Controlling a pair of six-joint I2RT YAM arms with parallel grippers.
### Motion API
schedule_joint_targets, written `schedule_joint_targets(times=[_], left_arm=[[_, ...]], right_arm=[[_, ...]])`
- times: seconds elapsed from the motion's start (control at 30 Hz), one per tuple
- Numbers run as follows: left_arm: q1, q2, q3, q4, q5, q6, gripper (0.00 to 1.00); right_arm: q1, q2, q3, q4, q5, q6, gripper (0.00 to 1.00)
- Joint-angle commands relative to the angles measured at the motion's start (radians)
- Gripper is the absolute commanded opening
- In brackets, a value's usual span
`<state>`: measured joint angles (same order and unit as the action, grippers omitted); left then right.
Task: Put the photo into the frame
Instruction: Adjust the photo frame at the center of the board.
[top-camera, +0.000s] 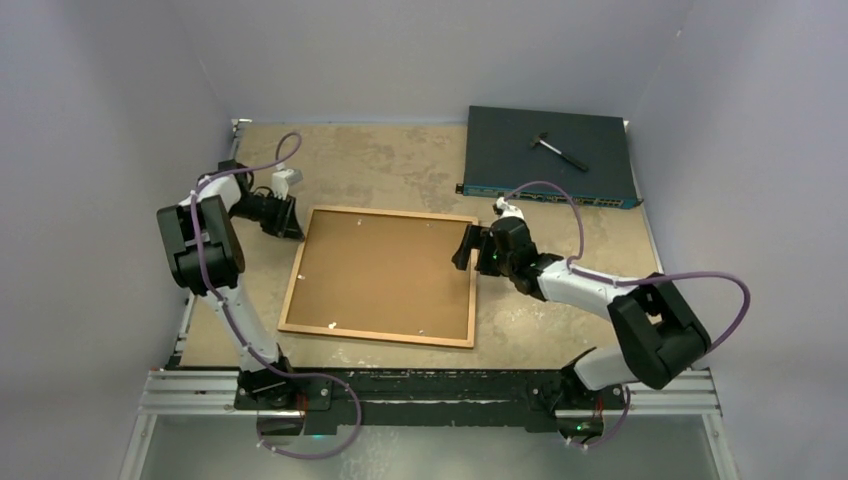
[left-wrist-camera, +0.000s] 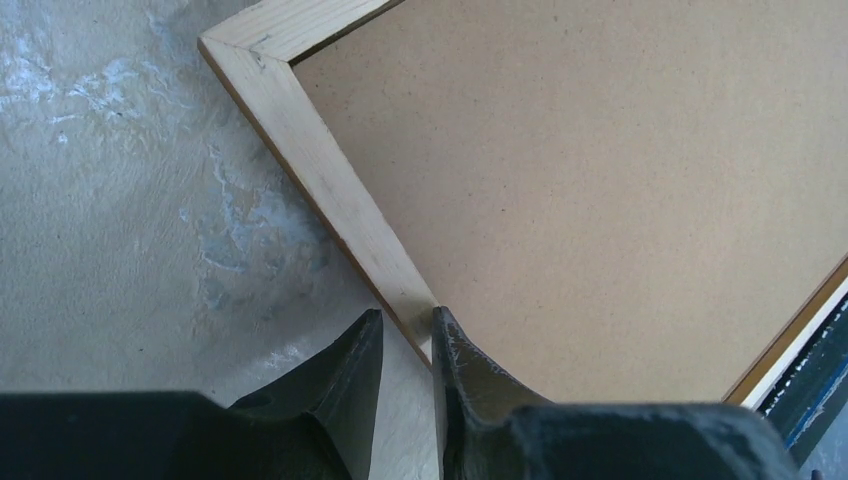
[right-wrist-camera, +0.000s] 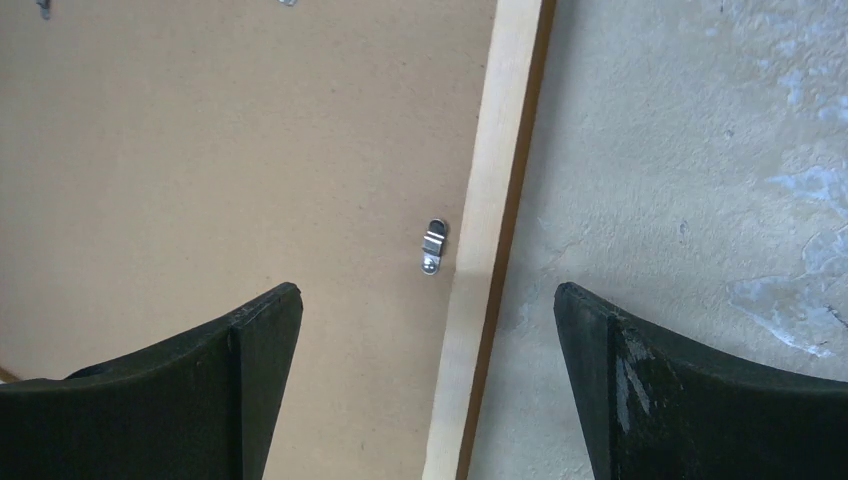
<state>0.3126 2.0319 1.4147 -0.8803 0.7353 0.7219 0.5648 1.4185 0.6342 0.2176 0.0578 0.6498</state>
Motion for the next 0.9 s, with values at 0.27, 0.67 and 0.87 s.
schedule_joint_targets(times=[0.27, 0.67, 0.87], left_arm=[[0.007, -0.063, -0.132, 0.066, -0.093, 0.03, 0.07], [0.14, -0.159, -0.33, -0.132, -0.158, 0.325, 0.0], [0.15, -0.202, -0.405, -0.249, -0.196, 0.47, 0.02]], right_arm=[[-0.008, 0.214, 0.127, 0.183, -0.12, -0.04, 0.99], [0.025, 0.575, 0.572, 0.134, -0.218, -0.105, 0.99], [0.051, 0.77, 0.892, 0.028, -0.212, -0.146, 0.99]])
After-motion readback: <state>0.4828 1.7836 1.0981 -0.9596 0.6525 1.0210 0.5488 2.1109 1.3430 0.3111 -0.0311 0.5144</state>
